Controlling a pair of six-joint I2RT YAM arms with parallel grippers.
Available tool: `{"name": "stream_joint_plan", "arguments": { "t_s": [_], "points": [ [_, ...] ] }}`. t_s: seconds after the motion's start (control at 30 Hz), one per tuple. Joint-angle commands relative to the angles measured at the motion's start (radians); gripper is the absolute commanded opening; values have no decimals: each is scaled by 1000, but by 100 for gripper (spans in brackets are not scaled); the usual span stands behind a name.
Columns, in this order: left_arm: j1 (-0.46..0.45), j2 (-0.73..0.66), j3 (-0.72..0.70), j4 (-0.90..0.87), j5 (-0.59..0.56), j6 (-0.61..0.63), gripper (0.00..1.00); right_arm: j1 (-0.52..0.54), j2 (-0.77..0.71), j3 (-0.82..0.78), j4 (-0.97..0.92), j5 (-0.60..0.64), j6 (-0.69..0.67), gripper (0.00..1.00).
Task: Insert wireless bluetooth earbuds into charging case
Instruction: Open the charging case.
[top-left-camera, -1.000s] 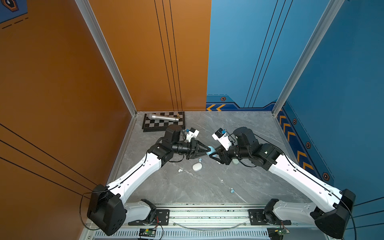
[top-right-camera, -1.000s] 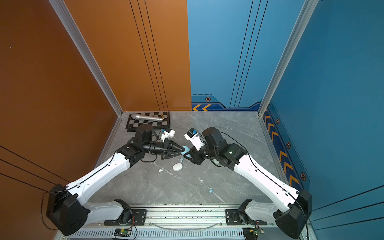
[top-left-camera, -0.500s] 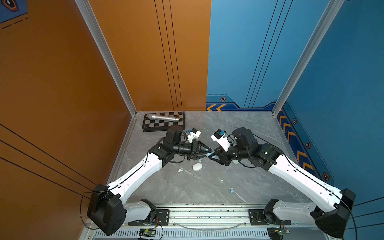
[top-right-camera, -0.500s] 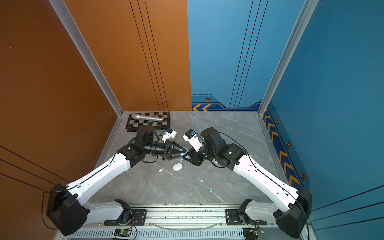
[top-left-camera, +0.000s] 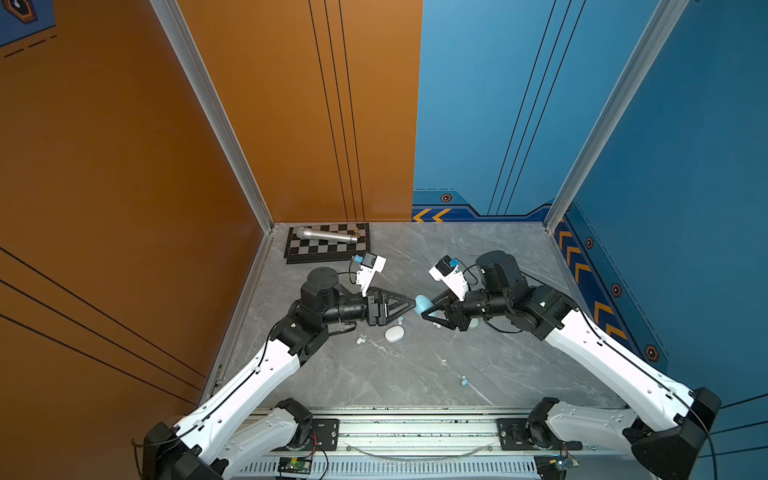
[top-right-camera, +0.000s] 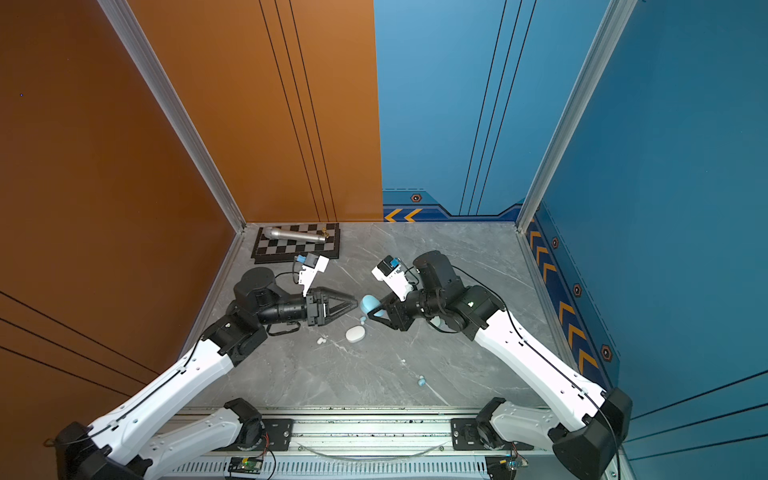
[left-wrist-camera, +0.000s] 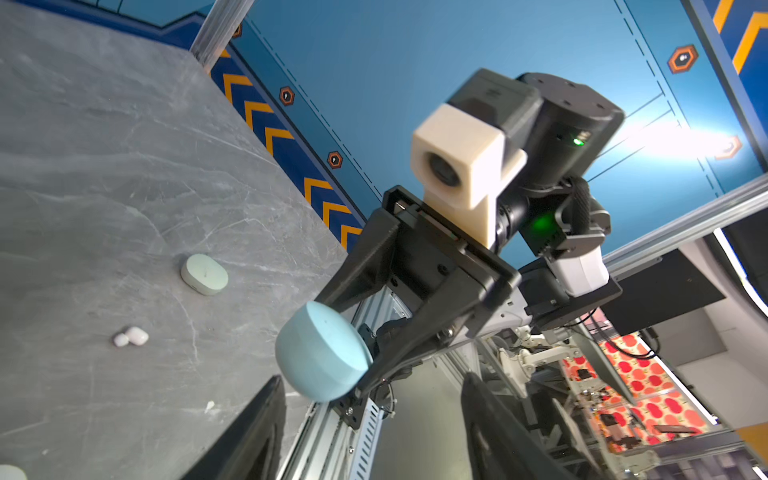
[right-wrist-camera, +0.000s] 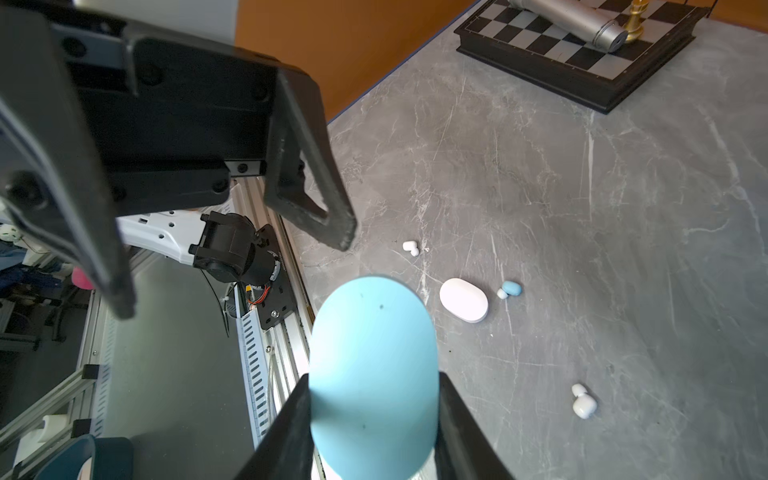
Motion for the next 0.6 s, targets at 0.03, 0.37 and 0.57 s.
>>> {"name": "stream_joint_plan", "arguments": {
  "t_s": [0.03,0.37,0.57],
  "points": [
    [-14,-67,-31,-44,69,367,75,-11,-16,23,-58,-107,-55,16],
    [-58,-29,68,-413,130,758,74,-5,-3,58,-87,-153,-122,13],
    [-116,-3,93,-420,122,792,74,20,9,70,-100,-156,-142,13]
  ]
}}
